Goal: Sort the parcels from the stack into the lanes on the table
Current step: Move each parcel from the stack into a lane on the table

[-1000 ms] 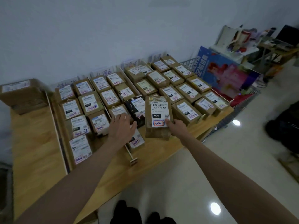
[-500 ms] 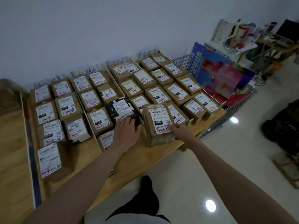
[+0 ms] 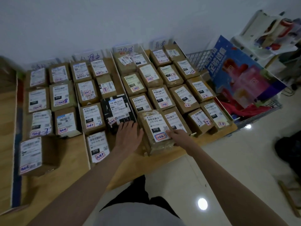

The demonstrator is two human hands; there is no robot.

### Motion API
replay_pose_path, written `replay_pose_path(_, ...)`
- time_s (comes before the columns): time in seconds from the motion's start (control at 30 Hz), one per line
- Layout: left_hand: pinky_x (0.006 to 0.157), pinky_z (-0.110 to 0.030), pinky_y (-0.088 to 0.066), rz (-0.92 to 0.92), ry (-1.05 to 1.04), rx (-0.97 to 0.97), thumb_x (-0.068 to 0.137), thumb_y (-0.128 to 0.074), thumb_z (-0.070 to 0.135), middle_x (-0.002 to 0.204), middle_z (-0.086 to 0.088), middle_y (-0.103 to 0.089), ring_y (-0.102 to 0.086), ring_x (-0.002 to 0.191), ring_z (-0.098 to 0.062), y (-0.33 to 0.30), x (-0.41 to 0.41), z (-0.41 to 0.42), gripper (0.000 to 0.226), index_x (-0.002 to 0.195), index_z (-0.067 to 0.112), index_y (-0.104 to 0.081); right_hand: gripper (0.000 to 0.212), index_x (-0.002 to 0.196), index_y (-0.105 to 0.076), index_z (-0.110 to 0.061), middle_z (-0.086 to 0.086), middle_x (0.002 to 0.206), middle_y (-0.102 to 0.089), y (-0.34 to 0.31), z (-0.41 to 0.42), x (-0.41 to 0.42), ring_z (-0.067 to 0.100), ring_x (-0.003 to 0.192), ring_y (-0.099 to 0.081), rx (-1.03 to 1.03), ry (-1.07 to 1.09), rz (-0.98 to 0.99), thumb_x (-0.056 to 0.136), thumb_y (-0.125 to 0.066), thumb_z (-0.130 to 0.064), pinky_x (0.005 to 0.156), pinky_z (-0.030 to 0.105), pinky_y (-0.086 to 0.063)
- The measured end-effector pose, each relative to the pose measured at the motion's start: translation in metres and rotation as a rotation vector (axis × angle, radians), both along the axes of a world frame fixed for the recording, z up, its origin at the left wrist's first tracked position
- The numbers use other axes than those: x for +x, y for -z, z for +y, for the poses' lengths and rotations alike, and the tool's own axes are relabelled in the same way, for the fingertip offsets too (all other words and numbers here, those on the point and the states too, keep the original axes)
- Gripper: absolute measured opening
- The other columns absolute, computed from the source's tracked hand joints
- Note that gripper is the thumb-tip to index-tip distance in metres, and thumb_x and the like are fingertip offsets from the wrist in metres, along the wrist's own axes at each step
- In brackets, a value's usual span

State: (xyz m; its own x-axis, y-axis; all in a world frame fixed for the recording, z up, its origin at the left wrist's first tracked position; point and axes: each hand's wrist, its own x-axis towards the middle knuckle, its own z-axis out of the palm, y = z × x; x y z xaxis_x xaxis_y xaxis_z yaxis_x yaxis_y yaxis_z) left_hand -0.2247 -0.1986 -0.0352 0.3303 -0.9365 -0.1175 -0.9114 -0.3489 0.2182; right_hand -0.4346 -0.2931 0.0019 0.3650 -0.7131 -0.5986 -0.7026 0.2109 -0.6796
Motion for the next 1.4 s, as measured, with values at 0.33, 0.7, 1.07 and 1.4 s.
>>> replay_pose_path(0.33,0.113,-0.042,-0.029,-0.054,-0.083,0.033,0.102,-0.034,0.039,0.126,0.0,-0.058,-0.052,0.12,-0.019,0.003,-0.023,-0.013,0.039,0.121,0.018,-0.061,0.043,0.103,-0.07,-0.005,0.011,0.096,-0.071,0.009,-0.034,-0.003,0.026,0.089,-0.068,-0.101,-0.138,0.035,0.102,-0.046,-0.041,0.079,0.039,-0.055)
replay_pose_path(0.7,0.098,-0.041,-0.042,-0.025,-0.195,0.118,0.102,-0.034,0.033,0.121,-0.004,-0.056,-0.052,0.115,-0.023,-0.001,-0.028,-0.036,0.034,0.123,0.015,-0.055,0.041,0.1,-0.07,-0.009,0.004,0.091,-0.07,0.03,-0.053,0.01,0.016,0.08,-0.066,-0.155,-0.163,0.024,0.101,-0.047,-0.043,0.067,0.027,-0.051)
replay_pose_path(1.07,0.094,-0.037,-0.041,-0.042,-0.252,0.102,0.101,-0.043,0.029,0.12,-0.003,-0.056,-0.053,0.113,-0.021,0.002,-0.026,-0.039,0.027,0.123,0.017,-0.053,0.043,0.111,-0.066,-0.005,0.01,0.119,-0.045,0.048,-0.036,0.02,0.018,0.086,-0.051,-0.296,-0.149,0.102,0.103,-0.043,-0.04,0.08,0.029,-0.043)
replay_pose_path(1.4,0.106,-0.042,-0.039,0.014,-0.145,0.197,0.103,-0.039,0.037,0.135,-0.002,-0.051,-0.047,0.128,-0.021,0.013,-0.03,-0.023,0.041,0.14,0.02,-0.046,0.03,0.118,-0.053,-0.009,0.007,0.11,-0.06,0.062,-0.038,0.022,0.024,0.104,-0.059,-0.36,-0.228,0.195,0.097,-0.057,-0.03,0.085,0.041,-0.054)
